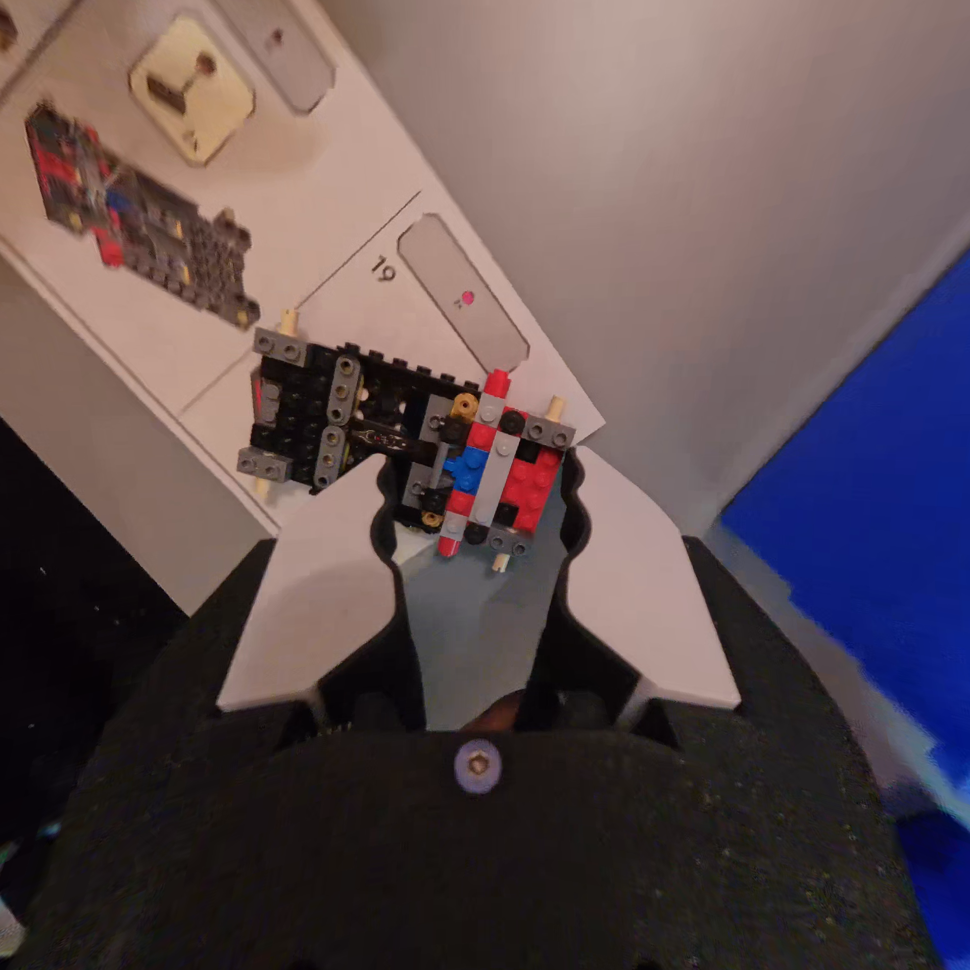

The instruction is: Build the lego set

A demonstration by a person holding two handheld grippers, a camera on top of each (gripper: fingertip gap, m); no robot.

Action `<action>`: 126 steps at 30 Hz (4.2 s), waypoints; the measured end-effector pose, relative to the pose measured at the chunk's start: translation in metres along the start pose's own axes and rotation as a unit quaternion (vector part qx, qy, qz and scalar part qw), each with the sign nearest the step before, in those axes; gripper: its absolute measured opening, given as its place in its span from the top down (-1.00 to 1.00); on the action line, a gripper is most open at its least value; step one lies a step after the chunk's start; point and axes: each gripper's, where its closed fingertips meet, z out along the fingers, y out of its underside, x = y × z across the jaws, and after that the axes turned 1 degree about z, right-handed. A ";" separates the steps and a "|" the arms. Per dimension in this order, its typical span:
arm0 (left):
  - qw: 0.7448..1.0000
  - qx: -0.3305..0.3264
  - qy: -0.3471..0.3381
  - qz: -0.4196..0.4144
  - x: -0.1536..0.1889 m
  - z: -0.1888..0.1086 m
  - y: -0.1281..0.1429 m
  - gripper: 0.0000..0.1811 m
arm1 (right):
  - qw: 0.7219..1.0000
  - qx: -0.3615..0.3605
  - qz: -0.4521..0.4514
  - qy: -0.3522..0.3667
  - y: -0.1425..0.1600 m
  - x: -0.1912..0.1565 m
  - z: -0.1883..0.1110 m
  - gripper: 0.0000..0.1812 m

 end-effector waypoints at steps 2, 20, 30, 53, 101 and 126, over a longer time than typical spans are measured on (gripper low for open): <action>0.999 -0.038 0.016 -0.002 0.005 0.005 0.013 0.66 | 0.998 -0.024 -0.056 0.000 -0.001 0.002 -0.001 0.33; 0.998 -0.063 -0.022 0.012 -0.007 0.007 0.023 0.66 | 0.971 0.040 -0.236 0.015 -0.041 0.004 -0.009 0.55; 0.998 -0.062 -0.015 0.015 -0.004 0.008 0.022 0.66 | 0.996 0.051 -0.068 -0.011 -0.021 0.011 -0.001 0.49; 0.997 -0.013 -0.078 0.009 -0.025 -0.002 0.006 0.67 | 0.969 0.126 -0.212 0.008 -0.050 -0.004 -0.017 0.54; 0.963 0.171 -0.205 -0.044 -0.086 -0.045 -0.022 0.23 | 0.972 -0.122 -0.201 -0.028 -0.007 0.175 -0.008 0.77; 0.960 0.193 -0.204 -0.003 -0.068 -0.053 -0.038 0.27 | 0.946 -0.148 -0.288 -0.011 0.002 0.169 -0.016 0.66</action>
